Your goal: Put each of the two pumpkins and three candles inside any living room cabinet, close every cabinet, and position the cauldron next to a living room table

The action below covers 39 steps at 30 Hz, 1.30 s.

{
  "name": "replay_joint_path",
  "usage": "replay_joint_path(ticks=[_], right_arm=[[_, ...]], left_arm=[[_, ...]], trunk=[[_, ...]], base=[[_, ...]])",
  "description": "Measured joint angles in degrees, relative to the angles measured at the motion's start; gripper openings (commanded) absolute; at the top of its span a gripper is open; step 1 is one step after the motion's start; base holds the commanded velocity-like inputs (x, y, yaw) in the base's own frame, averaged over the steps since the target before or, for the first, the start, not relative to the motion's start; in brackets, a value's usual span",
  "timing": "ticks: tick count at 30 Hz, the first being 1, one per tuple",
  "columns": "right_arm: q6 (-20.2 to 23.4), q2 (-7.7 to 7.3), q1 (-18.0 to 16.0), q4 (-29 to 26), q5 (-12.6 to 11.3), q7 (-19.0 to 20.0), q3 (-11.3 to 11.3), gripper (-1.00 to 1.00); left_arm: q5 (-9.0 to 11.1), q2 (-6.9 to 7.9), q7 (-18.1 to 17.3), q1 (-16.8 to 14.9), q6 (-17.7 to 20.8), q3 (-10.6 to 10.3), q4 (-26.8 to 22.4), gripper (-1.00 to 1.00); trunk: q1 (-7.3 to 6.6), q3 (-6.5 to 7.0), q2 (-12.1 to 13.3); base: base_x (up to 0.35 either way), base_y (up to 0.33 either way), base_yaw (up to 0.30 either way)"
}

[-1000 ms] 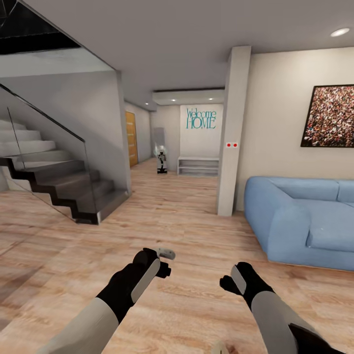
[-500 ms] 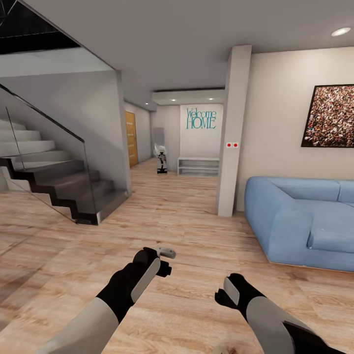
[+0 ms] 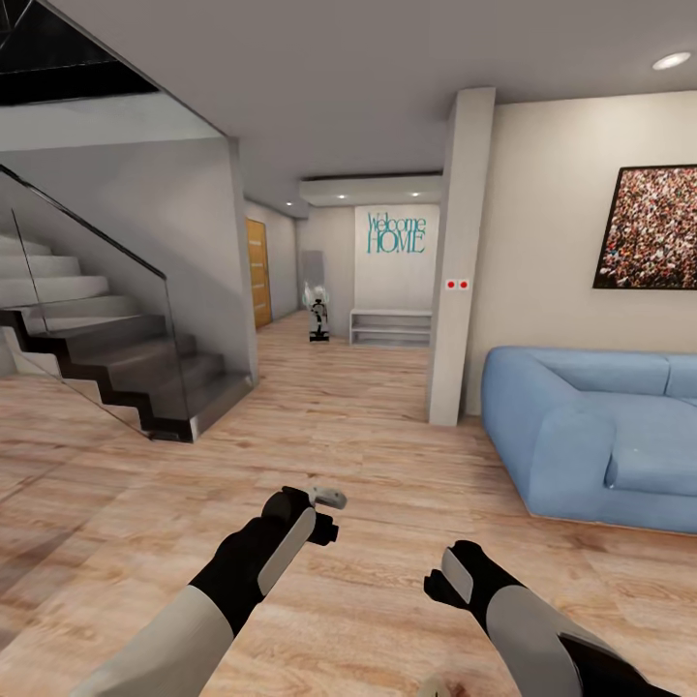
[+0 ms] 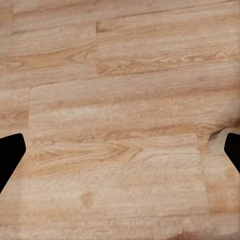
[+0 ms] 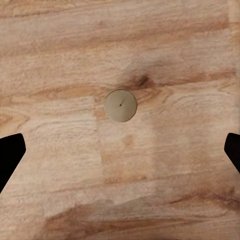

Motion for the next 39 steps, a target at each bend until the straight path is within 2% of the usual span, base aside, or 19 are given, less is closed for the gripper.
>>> replay_joint_path(ticks=[39], right_arm=[[0.48,0.11,0.27,-0.35,0.02,0.24,0.17,1.00]], left_arm=[[0.26,0.14,0.15,0.00,0.09,0.02,-2.12,1.00]], trunk=[[8.57,-7.00,-15.64]], base=[[0.000,0.000,0.000]])
